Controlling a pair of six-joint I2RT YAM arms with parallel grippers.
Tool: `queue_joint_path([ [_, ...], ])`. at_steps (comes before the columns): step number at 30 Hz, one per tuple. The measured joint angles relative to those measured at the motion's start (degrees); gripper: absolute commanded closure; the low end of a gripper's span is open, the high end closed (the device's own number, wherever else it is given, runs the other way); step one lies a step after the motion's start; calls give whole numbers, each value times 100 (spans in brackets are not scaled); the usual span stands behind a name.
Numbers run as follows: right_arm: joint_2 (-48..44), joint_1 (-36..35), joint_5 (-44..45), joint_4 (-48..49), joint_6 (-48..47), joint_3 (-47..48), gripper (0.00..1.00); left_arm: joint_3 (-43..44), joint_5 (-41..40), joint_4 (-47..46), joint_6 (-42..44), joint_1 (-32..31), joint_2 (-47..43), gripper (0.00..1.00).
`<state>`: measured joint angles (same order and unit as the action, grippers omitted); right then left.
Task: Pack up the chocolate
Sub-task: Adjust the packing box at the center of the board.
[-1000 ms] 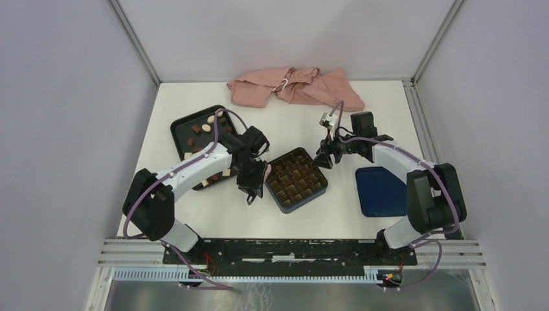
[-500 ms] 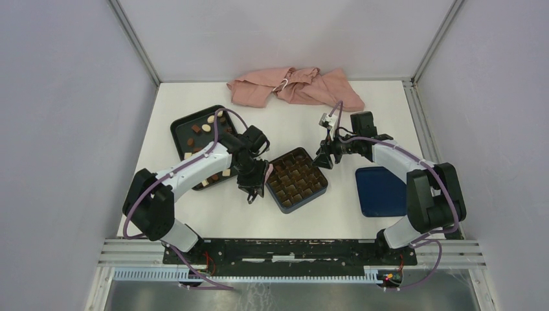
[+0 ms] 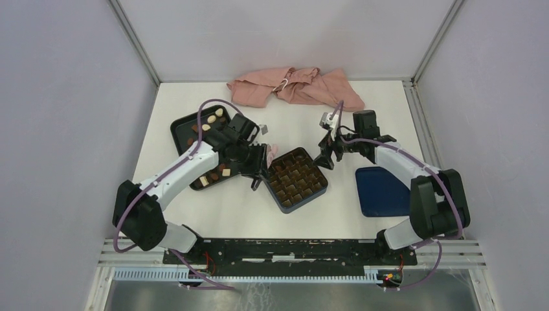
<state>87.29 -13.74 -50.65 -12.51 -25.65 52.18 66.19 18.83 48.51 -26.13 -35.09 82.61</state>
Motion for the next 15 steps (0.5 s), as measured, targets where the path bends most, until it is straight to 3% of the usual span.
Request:
queue_joint_path([
  [3,-542,-20,114,619,-509,-319,2,-15,208,-232,210,404,-177,62],
  [7,-584,-42,-269,660,-1526,-184,2,-28,247,-409,575,1008,-472,62],
  [9,-76,-48,-708,-68,-2806,472,4,-57,155,-492,804,1231,-623,62],
  [13,1436,-256,-986,-2411,-5654,2549,29,-374,-31,-723,1172,1526,-1005,62],
  [15,2061,-474,-750,-3145,-6317,3432,34,-654,11,-879,1311,1740,-1241,62],
])
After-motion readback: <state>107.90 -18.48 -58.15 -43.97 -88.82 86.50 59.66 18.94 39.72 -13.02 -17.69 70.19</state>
